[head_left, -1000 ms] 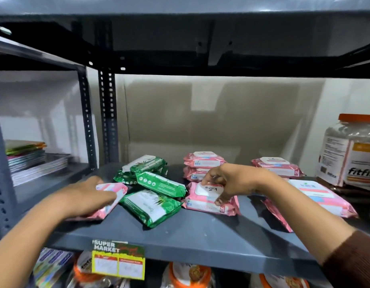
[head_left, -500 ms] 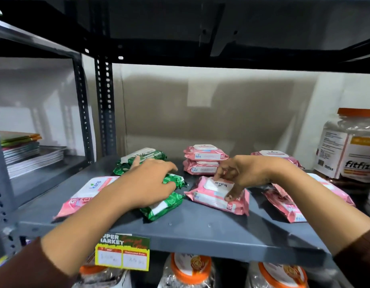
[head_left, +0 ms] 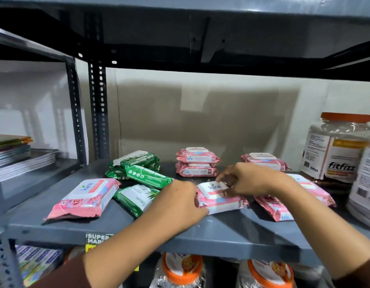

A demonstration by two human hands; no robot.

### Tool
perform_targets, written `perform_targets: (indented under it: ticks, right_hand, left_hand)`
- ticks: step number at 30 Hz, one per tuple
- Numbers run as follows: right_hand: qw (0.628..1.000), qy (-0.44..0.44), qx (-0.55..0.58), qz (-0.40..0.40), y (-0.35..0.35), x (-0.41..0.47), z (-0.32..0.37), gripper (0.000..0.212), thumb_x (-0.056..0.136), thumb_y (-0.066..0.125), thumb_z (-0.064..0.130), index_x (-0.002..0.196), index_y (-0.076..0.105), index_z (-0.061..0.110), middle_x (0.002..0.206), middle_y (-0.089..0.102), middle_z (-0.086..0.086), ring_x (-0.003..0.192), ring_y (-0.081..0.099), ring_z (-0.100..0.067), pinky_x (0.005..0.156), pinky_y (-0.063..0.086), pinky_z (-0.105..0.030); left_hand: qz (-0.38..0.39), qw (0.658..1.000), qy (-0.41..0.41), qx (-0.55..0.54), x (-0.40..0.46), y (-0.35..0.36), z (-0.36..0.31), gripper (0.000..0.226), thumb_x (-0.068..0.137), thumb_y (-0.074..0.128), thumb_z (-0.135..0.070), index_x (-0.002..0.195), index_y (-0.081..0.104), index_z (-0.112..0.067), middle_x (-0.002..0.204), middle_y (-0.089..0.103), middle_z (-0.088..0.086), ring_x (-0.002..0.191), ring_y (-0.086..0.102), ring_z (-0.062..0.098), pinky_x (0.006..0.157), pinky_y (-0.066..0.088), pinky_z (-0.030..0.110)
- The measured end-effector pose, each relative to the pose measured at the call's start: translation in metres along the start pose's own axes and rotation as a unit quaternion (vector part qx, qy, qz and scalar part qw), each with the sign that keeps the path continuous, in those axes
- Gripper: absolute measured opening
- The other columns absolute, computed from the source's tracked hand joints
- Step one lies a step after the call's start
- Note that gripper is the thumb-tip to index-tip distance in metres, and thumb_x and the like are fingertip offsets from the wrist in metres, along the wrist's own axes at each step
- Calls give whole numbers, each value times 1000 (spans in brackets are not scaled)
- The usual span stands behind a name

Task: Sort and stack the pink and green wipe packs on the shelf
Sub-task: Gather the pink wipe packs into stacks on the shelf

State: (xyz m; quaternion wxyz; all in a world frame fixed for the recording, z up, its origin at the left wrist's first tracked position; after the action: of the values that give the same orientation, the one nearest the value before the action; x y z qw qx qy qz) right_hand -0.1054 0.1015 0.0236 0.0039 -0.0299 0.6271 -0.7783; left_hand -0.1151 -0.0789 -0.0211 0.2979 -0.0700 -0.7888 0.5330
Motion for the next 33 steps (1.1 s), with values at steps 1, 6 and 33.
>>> perform_targets:
  ticks: [1,6,33]
  right_hand:
    - [999,10,4,-35,4,0,-1,36,79,75,37,114,69,30,78,61,16,76,59,-11,65,45,-20]
    - [991,47,66,-108,20,3,-4,49,70,80,52,110,72,25,104,74,0,96,68,-19,86,54,-32]
    - [813,-85,548,-177,-4,-34,17,30,83,71,31,108,72,13,105,78,-15,94,73,-24,96,55,-45]
  left_hand:
    - [-8,1000,-3,9,4,1,2,30,76,68,-41,77,61,-13,85,71,6,83,67,28,67,55,35]
    - [-19,999,-8,33,17,8,4,17,82,58,-11,68,49,-9,88,67,17,85,65,36,61,44,35]
    - [-39,997,-23,-62,-53,-148,88,68,51,88,-31,110,56,-46,100,69,-14,85,67,13,68,58,41]
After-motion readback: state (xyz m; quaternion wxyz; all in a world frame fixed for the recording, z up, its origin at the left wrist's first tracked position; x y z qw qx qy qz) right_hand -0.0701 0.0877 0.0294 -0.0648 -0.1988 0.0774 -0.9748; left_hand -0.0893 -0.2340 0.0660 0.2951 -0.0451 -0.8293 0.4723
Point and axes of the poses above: each hand's wrist, its own x-axis towards the middle knuckle, its own y-axis out of the palm, z = x × y, the point moved 3 cm from there along x, towards the middle knuckle
